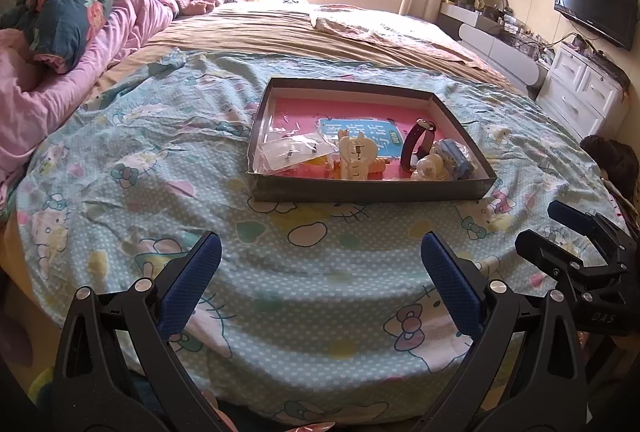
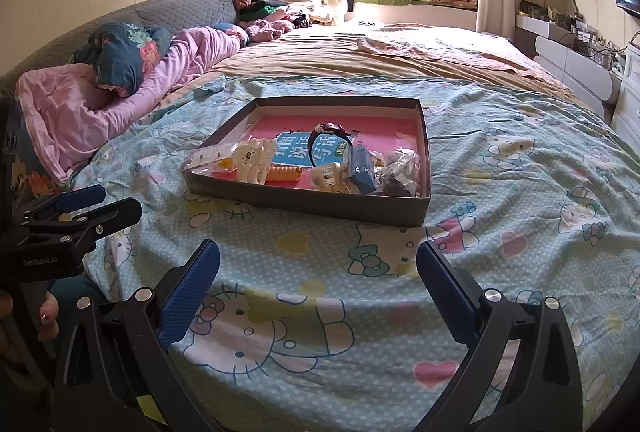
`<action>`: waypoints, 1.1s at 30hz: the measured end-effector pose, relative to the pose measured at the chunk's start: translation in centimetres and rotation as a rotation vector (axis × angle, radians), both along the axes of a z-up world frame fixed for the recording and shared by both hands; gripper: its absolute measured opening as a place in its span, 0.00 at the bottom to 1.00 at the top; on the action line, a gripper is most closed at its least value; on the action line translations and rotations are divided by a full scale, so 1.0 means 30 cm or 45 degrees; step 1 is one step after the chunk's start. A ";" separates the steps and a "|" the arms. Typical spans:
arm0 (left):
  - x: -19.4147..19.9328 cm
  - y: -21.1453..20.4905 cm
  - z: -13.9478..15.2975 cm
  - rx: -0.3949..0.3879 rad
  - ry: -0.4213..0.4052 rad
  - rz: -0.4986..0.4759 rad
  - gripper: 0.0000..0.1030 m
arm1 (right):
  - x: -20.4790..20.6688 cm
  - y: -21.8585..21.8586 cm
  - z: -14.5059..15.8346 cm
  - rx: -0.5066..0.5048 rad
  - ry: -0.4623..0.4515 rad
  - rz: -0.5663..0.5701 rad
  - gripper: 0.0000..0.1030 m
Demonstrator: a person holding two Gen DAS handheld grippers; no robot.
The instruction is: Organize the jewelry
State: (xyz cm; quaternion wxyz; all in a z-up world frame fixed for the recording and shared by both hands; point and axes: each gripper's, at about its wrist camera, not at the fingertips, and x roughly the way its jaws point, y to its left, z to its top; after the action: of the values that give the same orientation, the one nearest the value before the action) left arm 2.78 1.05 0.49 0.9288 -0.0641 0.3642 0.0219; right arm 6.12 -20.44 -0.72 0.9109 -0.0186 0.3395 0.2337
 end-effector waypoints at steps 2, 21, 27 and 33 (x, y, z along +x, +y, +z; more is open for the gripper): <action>0.000 0.001 0.003 0.000 0.002 0.002 0.91 | 0.000 0.000 0.000 0.002 0.003 0.001 0.95; -0.001 0.011 0.009 -0.008 -0.005 0.004 0.91 | -0.003 0.003 0.001 -0.004 0.008 -0.003 0.95; 0.000 0.019 0.009 -0.022 -0.006 0.002 0.91 | -0.003 0.003 0.001 -0.003 0.010 -0.003 0.95; -0.002 0.013 0.006 -0.023 0.002 0.001 0.91 | -0.004 0.002 0.000 -0.006 0.010 -0.004 0.95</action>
State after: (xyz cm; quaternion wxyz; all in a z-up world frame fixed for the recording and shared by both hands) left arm 2.73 1.43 0.67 0.9279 -0.0727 0.3651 0.0191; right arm 6.00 -20.38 -0.71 0.9099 -0.0193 0.3437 0.2316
